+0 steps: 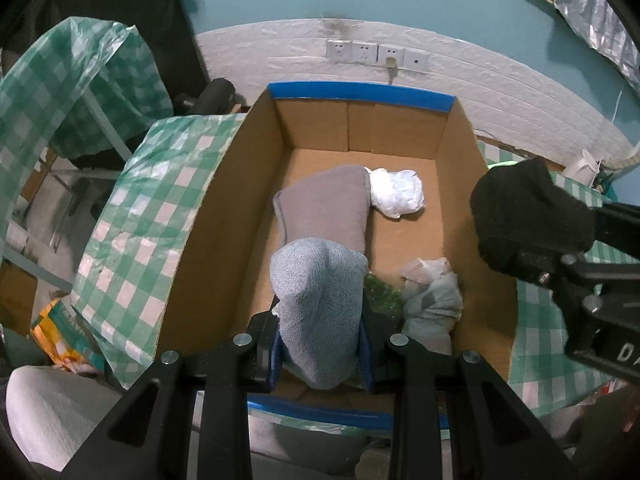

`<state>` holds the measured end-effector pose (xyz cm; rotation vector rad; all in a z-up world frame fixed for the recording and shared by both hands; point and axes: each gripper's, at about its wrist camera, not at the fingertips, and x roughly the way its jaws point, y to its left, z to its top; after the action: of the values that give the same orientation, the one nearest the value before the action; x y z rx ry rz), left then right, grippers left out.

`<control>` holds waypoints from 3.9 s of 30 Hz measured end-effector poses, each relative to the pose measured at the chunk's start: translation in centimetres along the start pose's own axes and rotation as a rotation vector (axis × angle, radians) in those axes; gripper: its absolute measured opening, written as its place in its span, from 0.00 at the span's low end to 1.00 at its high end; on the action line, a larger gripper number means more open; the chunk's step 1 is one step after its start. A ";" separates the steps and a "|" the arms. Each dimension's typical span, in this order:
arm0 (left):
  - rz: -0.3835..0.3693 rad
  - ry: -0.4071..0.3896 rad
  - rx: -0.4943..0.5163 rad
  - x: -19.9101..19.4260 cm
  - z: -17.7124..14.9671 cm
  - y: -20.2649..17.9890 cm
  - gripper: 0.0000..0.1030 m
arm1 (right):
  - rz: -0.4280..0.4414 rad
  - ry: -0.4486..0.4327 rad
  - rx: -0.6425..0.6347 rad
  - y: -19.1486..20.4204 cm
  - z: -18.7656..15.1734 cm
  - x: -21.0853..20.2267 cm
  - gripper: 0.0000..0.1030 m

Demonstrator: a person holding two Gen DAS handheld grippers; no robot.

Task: Organize soft objects
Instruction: 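Open both grippers to drop the sock and cap into the box, then move both grippers back over the white foam tube and green cloth, then close the right gripper on the white foam tube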

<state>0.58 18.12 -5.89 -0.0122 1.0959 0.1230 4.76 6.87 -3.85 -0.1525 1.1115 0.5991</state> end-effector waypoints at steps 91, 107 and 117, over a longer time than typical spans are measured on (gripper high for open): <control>-0.042 0.047 0.394 0.9 -1.4 -21.6 0.78 | -0.242 0.033 0.341 -22.6 -14.9 -4.5 0.70; -0.041 0.140 0.431 5.1 -2.2 -24.4 0.78 | -0.231 0.163 0.331 -25.3 -17.9 0.7 0.68; -0.049 0.162 0.425 6.1 -1.8 -25.1 0.78 | -0.230 0.203 0.298 -25.6 -18.5 2.6 0.50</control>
<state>4.36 -6.41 -13.38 0.3370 1.2649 -0.1589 4.22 -21.00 -18.99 -0.0824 1.3449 0.2114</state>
